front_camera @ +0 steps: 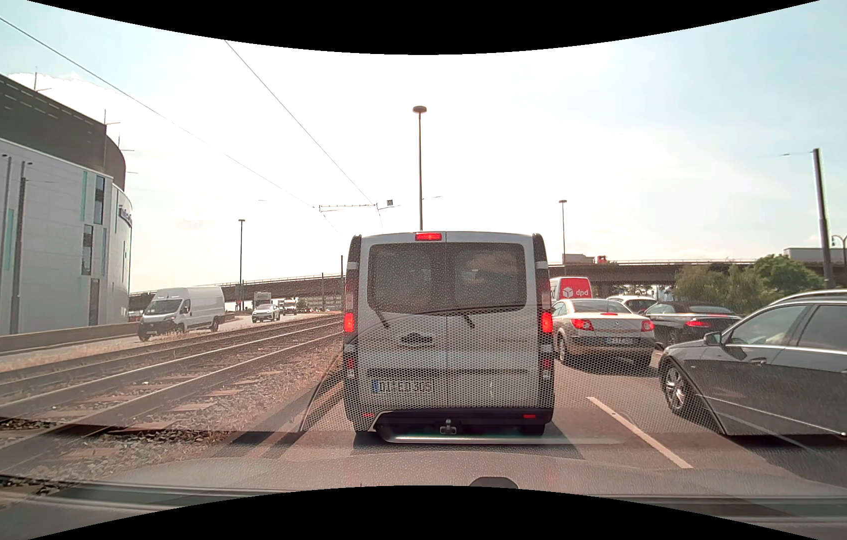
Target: Follow the waypoints while adhering to traffic rules and regulations
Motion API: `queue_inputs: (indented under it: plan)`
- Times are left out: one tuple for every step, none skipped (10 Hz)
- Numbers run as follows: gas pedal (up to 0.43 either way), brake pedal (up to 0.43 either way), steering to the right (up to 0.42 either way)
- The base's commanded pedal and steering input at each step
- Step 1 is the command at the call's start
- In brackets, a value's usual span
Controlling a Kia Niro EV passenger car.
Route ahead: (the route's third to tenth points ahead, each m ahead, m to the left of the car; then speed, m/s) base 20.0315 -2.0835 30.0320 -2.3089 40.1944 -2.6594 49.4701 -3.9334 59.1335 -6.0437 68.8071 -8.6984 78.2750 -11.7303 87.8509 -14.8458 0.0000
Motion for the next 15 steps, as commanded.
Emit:
queue_inputs:
  plan:
    - [0.0,0.244,-0.003]
    - [0.0,0.25,-0.003]
    - [0.0,0.244,-0.003]
    - [0.0,0.244,-0.003]
    - [0.0,0.25,-0.003]
    - [0.0,0.244,-0.003]
    - [0.0,0.25,-0.003]
    - [0.0,0.25,-0.003]
    - [0.0,0.25,-0.003]
    - [0.0,0.25,-0.003]
    - [0.0,0.244,-0.003]
    - [0.0,0.244,-0.003]
    - [0.0,0.25,-0.003]
    - [0.0,0.25,-0.003]
    - [0.0,0.25,-0.003]
